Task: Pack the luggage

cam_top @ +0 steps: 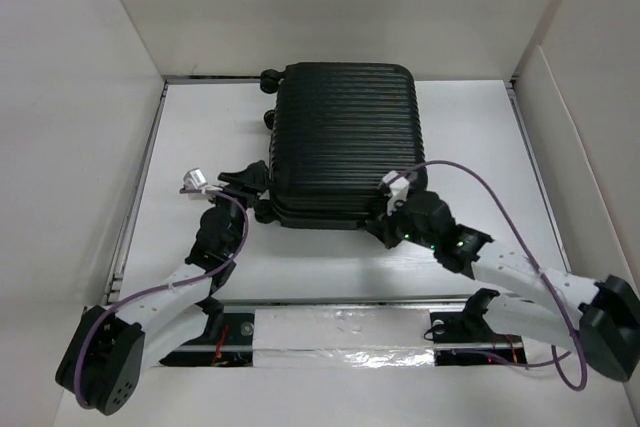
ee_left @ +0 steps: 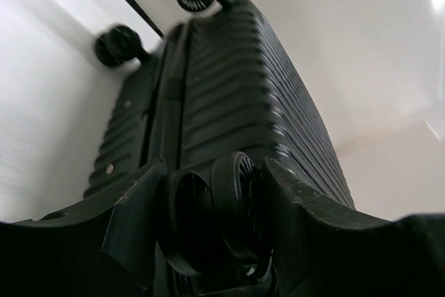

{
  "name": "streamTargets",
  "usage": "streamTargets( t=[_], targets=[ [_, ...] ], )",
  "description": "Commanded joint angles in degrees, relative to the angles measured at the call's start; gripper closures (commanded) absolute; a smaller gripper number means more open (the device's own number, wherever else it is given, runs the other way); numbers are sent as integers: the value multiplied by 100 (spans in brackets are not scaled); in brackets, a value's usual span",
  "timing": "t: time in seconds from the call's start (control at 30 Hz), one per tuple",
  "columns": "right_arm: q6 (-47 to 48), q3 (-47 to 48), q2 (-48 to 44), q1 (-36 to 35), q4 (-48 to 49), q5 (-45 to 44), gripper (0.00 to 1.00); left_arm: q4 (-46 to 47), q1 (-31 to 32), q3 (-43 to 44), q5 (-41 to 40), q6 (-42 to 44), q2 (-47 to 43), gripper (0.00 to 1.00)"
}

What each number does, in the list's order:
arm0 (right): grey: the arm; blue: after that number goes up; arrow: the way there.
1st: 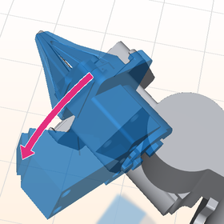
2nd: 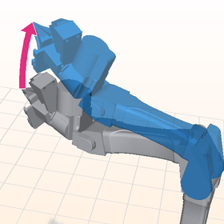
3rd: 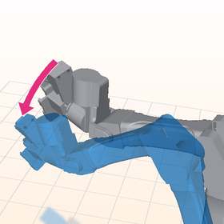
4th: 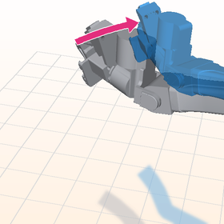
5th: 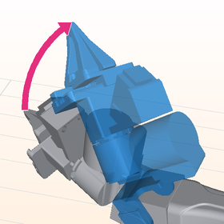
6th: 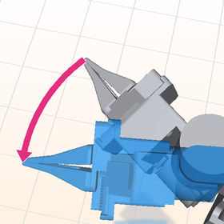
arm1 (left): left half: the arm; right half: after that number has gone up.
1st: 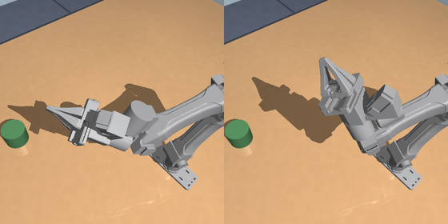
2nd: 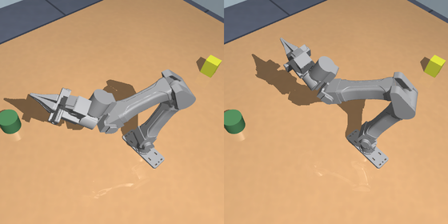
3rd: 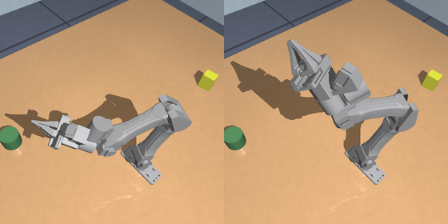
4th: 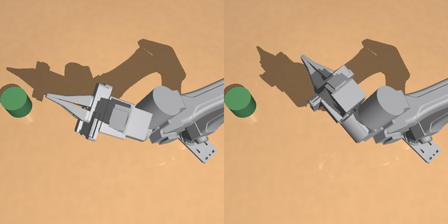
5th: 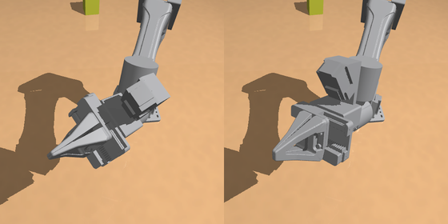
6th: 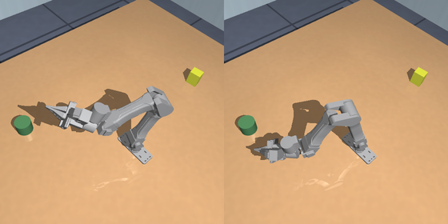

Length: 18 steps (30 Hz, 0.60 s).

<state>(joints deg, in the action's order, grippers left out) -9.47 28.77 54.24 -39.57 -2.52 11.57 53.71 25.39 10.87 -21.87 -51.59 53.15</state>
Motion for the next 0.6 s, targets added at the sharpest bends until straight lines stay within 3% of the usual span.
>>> streamTargets(
  t=[0.0,0.07,0.17,0.4,0.57],
  targets=[
    [-721,101,672,-1445,2404,6,100,-871,993,-147,1607,756,3,100],
    [-679,617,1052,-1972,2372,-295,100,-898,1248,-121,1598,669,21,100],
    [-345,1330,1449,-1950,1624,-770,100,-863,1503,-112,1712,572,-76,100],
    [374,1552,1115,-650,1334,98,100,-1065,2486,-59,1397,396,-349,100],
    [806,1868,1317,528,1079,1416,100,-951,3366,152,765,343,55,100]
  ],
)
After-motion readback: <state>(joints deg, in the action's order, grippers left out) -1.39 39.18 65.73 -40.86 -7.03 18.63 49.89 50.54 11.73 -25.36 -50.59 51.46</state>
